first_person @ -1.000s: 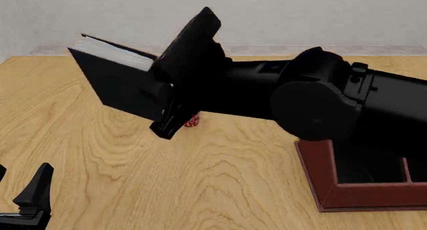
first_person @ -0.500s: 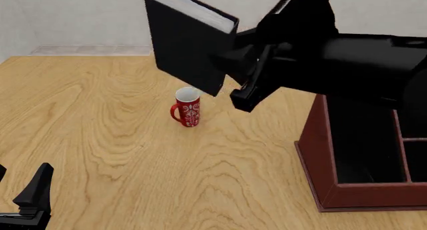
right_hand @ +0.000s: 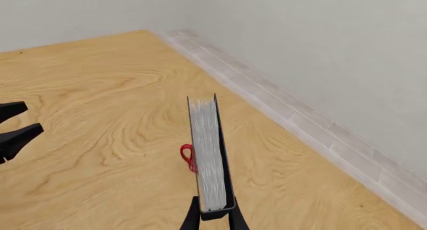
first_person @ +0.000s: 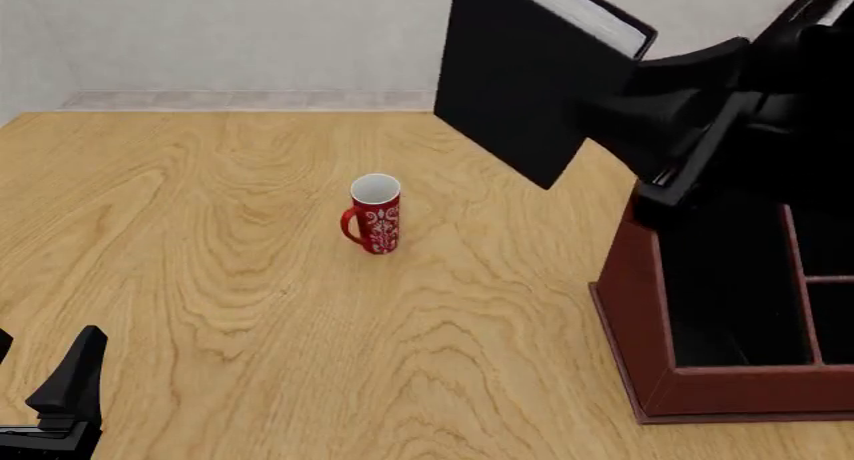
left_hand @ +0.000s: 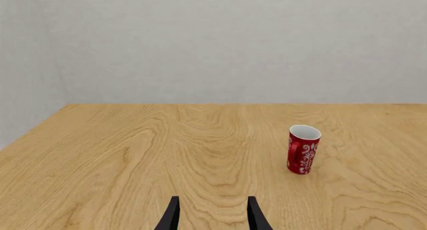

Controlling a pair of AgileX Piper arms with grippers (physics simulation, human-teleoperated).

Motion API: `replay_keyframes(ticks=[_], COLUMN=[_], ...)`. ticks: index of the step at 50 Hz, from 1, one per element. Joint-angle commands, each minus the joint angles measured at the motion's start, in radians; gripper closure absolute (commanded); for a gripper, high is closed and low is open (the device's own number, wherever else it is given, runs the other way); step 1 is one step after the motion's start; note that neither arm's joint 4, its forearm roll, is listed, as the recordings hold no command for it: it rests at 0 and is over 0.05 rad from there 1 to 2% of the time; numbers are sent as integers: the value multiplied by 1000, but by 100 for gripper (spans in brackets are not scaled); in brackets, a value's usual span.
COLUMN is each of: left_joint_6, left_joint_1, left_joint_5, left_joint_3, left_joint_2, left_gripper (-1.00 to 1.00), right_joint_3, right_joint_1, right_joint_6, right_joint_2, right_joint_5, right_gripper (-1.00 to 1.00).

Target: Pick up the book and place it in the left compartment of the caddy.

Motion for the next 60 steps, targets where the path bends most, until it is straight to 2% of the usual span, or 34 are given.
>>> replay_keyframes(ticks=[1, 13, 28, 60], left_joint_6=[1, 1, 1, 1], left_joint_1=[-4, -4, -4, -4], left_joint_5=[-4, -4, -4, -3], left_joint_3=[0, 0, 0, 0], left_joint_2=[1, 1, 1, 1], left_gripper=[-100, -100, -100, -100], right_joint_3=[49, 83, 77, 181], right_joint_1=[-80, -168, -280, -466], right_joint_6=[43, 55, 67, 115], right_joint_2=[-131, -279, -392, -518], right_joint_5=[37, 117, 202, 210], right_gripper=[100, 100, 100, 100])
